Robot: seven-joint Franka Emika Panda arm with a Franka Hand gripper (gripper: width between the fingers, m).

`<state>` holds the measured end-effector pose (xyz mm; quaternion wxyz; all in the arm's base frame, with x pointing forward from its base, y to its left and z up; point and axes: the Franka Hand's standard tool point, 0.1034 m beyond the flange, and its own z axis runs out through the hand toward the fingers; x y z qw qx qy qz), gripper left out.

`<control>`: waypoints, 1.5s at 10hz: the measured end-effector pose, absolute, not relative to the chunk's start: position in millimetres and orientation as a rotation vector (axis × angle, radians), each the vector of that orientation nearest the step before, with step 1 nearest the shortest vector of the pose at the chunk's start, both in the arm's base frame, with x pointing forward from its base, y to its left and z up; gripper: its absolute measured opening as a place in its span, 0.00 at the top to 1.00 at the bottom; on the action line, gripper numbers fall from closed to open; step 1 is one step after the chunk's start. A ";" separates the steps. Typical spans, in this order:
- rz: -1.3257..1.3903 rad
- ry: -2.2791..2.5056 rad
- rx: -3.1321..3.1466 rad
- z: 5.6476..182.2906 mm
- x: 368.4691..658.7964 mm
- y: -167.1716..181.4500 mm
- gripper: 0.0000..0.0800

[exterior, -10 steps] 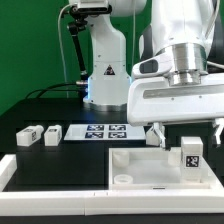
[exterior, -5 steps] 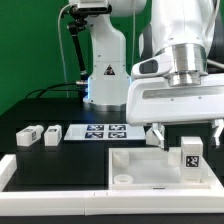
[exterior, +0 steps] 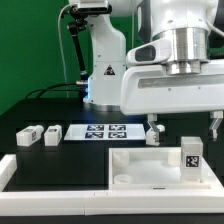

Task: Assemble square table

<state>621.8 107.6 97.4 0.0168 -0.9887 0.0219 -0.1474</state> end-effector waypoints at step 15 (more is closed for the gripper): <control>0.348 0.175 -3.095 83.9 636.0 118.5 0.19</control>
Offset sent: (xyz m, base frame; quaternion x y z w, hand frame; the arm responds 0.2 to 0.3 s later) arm -0.0020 -0.0167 -0.0031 -0.0318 -0.2445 -0.0600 0.9673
